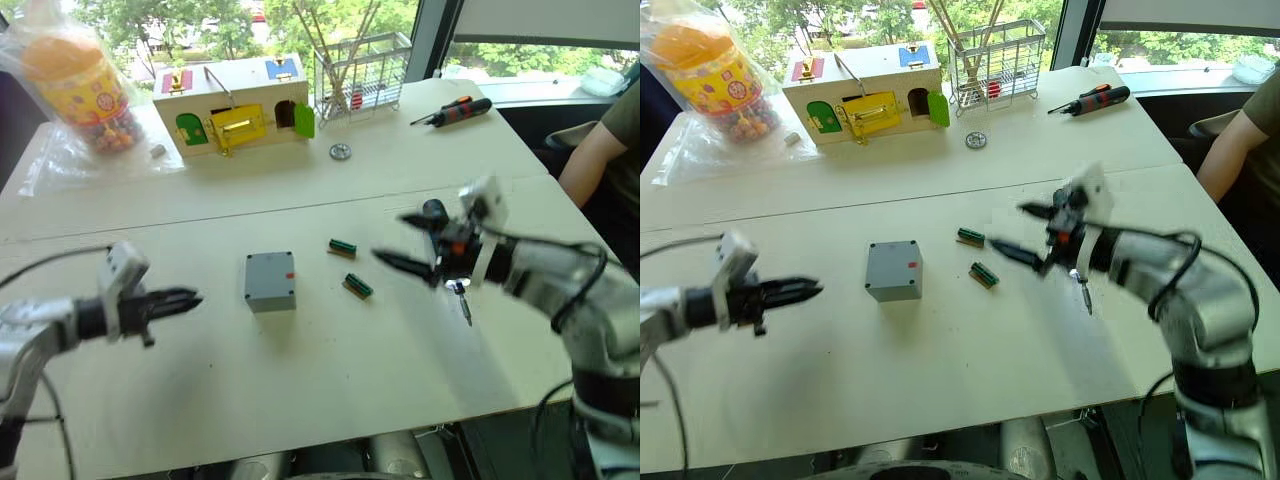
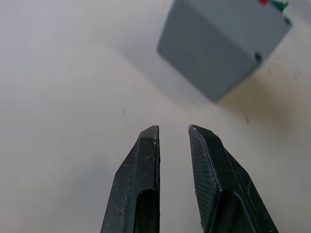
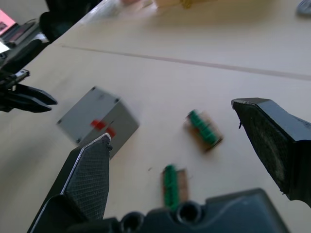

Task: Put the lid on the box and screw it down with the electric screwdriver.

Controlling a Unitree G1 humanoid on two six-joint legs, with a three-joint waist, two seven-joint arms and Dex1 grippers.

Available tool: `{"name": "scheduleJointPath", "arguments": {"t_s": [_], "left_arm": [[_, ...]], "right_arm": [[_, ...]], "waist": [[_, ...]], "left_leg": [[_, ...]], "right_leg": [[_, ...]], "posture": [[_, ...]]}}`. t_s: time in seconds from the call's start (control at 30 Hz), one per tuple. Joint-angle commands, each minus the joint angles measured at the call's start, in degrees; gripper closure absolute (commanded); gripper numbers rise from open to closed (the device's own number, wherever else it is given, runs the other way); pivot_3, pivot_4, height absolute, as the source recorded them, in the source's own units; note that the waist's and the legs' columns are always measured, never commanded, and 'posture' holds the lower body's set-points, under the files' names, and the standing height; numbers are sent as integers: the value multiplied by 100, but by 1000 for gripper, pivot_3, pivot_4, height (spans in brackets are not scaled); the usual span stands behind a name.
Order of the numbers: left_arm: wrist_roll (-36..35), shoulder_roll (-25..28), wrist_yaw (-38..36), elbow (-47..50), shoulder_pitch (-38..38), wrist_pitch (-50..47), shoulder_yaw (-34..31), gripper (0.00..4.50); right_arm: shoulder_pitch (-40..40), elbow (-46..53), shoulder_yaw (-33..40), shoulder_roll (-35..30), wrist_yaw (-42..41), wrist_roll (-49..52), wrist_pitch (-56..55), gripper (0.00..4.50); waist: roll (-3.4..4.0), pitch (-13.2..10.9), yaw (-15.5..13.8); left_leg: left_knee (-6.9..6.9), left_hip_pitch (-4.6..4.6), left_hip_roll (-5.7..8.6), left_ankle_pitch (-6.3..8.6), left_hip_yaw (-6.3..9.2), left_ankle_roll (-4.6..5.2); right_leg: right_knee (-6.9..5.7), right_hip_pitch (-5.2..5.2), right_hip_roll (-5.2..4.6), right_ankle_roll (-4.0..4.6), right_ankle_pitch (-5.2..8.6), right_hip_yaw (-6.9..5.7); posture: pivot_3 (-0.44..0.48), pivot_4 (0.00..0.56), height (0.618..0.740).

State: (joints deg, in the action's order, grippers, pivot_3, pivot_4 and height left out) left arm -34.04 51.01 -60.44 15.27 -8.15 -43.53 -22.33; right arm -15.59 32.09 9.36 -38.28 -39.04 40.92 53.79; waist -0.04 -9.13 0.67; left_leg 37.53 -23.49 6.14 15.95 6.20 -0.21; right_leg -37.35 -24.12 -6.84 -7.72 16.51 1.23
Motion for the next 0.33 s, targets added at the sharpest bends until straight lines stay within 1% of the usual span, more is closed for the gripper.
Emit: {"name": "scheduleJointPath", "arguments": {"t_s": [0.03,0.07,0.1,0.17,0.23,0.33], "left_arm": [[-484,-199,186,908,-696,-308,-719,3577],[-513,-248,209,1069,-920,-345,-753,3577],[-559,-313,261,1208,-1097,-392,-760,3577],[-587,-425,376,1316,-1249,-383,-700,3577],[-590,-497,464,1373,-1306,-367,-618,3577],[-679,-563,453,1297,-1383,-348,-577,3577]], "right_arm": [[523,621,349,86,-8,578,24,21],[692,687,269,102,-26,651,37,21],[878,754,107,57,-106,624,-1,21],[1183,819,-271,-89,-296,434,-144,21],[1377,824,-594,-325,-531,207,-308,21],[1318,820,-960,-603,-703,64,-350,21]], "waist": [[-3,1,-34],[-3,1,-51],[-4,2,-79],[-4,2,-145],[-6,2,-174],[-6,2,-143]], "left_leg": [[9,7,-2,3,5,5],[14,21,-4,18,14,30],[13,46,-6,23,19,36],[-7,111,-8,31,15,45],[-13,115,-7,31,20,45],[-21,112,-7,30,20,45]], "right_leg": [[3,14,-1,11,-7,0],[12,40,0,17,-10,-5],[24,71,2,22,-11,-9],[45,126,-2,38,0,-9],[52,134,-1,41,2,-18],[64,128,-2,22,-8,-20]], "posture": [[0,150,740],[0,150,740],[0,150,740],[0,150,740],[0,150,740],[0,150,740]]}}
